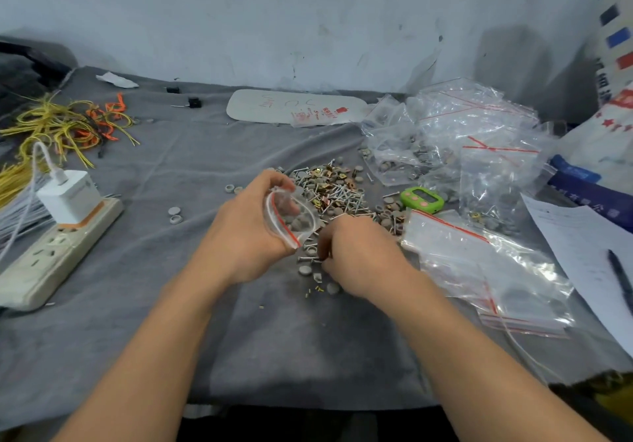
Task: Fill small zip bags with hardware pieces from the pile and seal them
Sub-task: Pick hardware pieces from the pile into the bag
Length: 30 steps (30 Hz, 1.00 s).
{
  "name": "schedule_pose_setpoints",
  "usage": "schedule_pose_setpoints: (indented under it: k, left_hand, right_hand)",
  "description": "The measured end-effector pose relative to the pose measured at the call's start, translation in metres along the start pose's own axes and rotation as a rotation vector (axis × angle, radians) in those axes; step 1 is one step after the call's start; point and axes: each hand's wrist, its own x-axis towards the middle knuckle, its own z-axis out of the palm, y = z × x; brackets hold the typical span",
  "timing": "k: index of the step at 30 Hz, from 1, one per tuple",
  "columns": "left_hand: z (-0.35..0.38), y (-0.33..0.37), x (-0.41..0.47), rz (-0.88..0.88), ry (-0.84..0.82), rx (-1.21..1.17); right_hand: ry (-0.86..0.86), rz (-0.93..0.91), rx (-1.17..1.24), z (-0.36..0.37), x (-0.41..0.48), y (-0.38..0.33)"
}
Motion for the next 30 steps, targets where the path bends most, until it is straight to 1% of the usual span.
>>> schedule_pose_setpoints:
  k: [3,6,8,11,12,13,15,17,21,24,25,26,28,29,30]
  left_hand:
    - [0.002,0.004,-0.002,0.013,-0.009,0.035]
    - [0.004,0.005,-0.005,0.012,-0.011,0.061]
    - [0.007,0.005,-0.005,0.009,-0.017,0.087]
    - [0.012,0.004,-0.004,0.006,-0.007,0.119]
    - [0.014,0.003,-0.003,0.011,0.004,0.124]
    - [0.016,0.003,-0.002,0.014,0.018,0.132]
    - [0.02,0.002,0.0,0.015,0.041,0.153]
    - [0.023,0.004,0.002,0.02,0.049,0.17]
    - [0.028,0.007,0.002,0.036,0.054,0.151]
    - [0.028,0.008,-0.002,0.032,0.048,0.121]
    - [0.027,0.008,-0.003,0.021,0.053,0.11]
    - [0.025,0.007,-0.004,0.01,0.067,0.091]
    - [0.022,0.005,-0.006,-0.003,0.114,0.042]
    - [0.02,0.004,-0.006,-0.008,0.139,0.015]
    - [0.017,0.002,-0.006,-0.014,0.16,-0.011]
  right_hand:
    - [0.009,-0.035,-0.076,0.006,0.001,-0.002]
    - [0.022,-0.023,-0.028,0.008,0.0,0.003]
    - [0.075,0.027,0.073,0.004,-0.002,0.009]
    - [0.289,0.058,0.232,-0.006,0.001,0.018]
    - [0.346,0.054,0.312,-0.009,0.003,0.021]
    - [0.355,0.045,0.433,-0.012,0.005,0.023]
    - [0.248,0.007,0.685,-0.016,0.006,0.023]
    - [0.142,-0.036,0.786,-0.014,0.008,0.018]
    - [0.097,-0.171,0.713,-0.01,0.015,0.005]
    - [-0.013,-0.249,0.666,-0.011,0.019,0.001]
    - [-0.022,-0.249,0.678,-0.013,0.019,-0.001]
    - [-0.008,-0.228,0.729,-0.015,0.019,-0.001]
    - [0.087,-0.118,0.913,-0.02,0.022,0.002]
    - [0.156,-0.051,0.946,-0.023,0.024,0.005]
    - [0.219,0.001,0.896,-0.025,0.027,0.01]
